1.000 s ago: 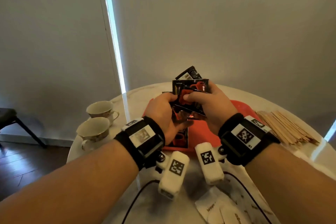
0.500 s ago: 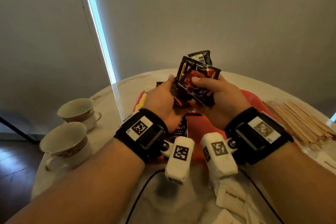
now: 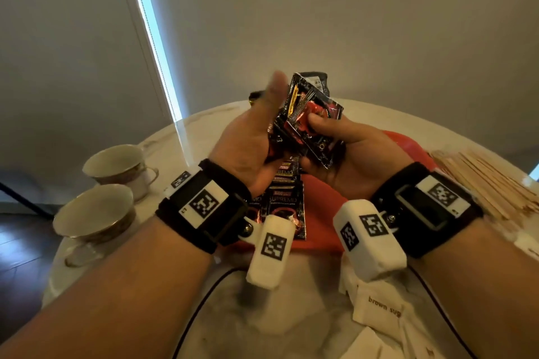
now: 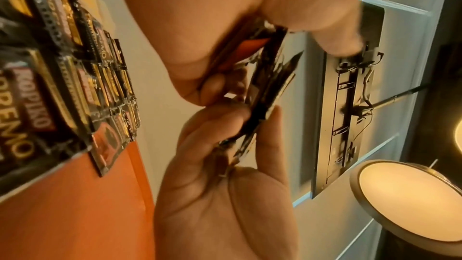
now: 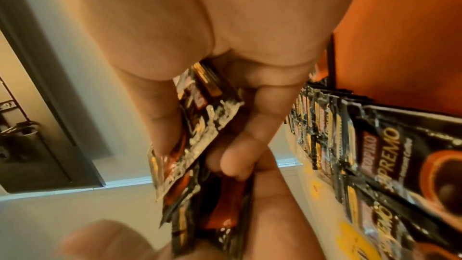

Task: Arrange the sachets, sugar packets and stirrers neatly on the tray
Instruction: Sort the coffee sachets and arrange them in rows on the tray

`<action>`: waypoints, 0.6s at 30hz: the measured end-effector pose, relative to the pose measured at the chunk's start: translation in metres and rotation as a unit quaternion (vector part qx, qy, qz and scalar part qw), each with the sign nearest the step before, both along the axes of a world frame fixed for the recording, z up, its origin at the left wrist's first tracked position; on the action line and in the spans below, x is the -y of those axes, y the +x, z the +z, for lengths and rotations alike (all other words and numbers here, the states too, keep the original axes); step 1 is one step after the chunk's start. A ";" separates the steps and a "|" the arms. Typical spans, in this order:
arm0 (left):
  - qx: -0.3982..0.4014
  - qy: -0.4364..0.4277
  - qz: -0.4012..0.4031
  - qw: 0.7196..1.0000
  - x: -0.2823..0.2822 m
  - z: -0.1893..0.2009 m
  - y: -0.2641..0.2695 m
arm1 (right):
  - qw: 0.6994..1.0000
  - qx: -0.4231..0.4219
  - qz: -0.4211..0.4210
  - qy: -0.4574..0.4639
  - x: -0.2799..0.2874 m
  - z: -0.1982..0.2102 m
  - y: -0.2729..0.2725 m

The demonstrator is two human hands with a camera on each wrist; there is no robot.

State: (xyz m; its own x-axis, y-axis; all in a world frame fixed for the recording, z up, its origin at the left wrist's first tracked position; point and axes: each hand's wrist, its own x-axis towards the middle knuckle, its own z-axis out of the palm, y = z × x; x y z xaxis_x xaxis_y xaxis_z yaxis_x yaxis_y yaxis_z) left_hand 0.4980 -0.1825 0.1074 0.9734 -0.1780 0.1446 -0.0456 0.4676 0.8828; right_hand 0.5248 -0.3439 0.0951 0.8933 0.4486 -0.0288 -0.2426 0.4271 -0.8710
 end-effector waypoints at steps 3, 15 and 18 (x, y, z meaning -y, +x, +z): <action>0.081 0.065 -0.052 0.993 -0.008 -0.007 0.001 | 1.000 -0.022 0.018 -0.013 -0.004 0.003 -0.006; 0.102 0.103 -0.021 0.989 -0.011 -0.010 -0.004 | 0.997 -0.010 0.079 0.003 -0.013 0.006 -0.010; 0.023 0.062 0.030 0.997 -0.006 -0.011 -0.006 | 0.992 0.017 0.088 -0.087 -0.011 0.010 -0.009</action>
